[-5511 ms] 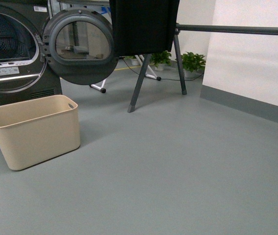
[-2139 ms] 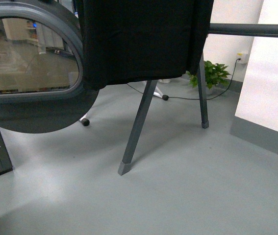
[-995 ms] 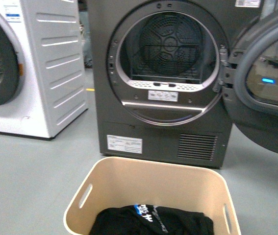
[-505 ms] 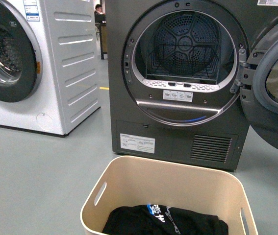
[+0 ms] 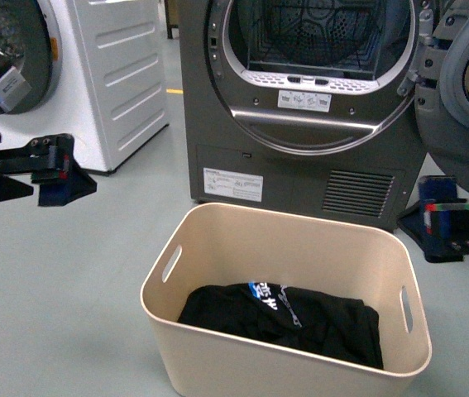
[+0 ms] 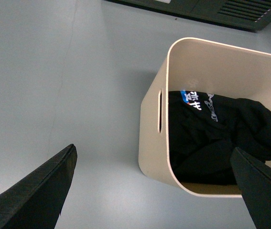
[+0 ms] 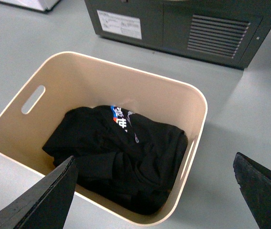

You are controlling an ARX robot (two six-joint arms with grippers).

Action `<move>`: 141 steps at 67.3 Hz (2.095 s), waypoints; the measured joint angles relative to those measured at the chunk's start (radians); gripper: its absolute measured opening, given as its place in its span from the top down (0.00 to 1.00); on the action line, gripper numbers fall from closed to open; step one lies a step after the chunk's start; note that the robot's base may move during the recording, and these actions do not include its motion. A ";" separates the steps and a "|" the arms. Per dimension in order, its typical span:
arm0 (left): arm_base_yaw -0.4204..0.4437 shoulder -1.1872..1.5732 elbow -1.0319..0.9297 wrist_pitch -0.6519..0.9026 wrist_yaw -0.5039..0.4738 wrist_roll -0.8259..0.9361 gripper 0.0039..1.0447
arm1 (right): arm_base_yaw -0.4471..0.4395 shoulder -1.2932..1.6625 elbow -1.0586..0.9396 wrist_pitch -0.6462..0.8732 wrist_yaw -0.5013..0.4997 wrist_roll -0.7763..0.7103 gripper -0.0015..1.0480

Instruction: Move hamper under clothes hanger

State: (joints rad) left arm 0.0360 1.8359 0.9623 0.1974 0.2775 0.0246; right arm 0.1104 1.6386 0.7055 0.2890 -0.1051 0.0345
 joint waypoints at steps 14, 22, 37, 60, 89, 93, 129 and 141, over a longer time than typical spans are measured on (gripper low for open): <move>-0.047 0.209 0.136 0.000 -0.009 -0.002 0.06 | 0.003 0.284 0.169 -0.008 0.142 0.018 0.08; -0.067 0.274 0.177 0.000 -0.005 -0.005 0.06 | -0.011 0.385 0.230 -0.016 0.177 0.031 0.08; -0.077 0.375 0.235 -0.003 -0.007 -0.008 0.06 | -0.031 0.501 0.297 -0.021 0.231 0.045 0.08; -0.080 0.497 0.324 -0.029 0.002 -0.008 0.06 | -0.067 0.610 0.360 -0.047 0.258 0.051 0.08; -0.121 0.599 0.444 -0.094 -0.036 0.027 0.06 | -0.031 0.695 0.434 -0.114 0.274 0.062 0.08; -0.127 0.608 0.469 -0.109 -0.050 0.029 0.06 | -0.021 0.703 0.452 -0.125 0.281 0.063 0.08; -0.200 0.670 0.626 -0.219 -0.146 -0.018 0.06 | 0.023 0.739 0.518 -0.159 0.313 0.061 0.08; -0.231 0.681 0.672 -0.247 -0.171 -0.032 0.06 | 0.023 0.739 0.517 -0.157 0.314 0.061 0.08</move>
State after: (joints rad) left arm -0.1947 2.5168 1.6344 -0.0498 0.1062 -0.0071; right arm 0.1333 2.3775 1.2228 0.1318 0.2089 0.0959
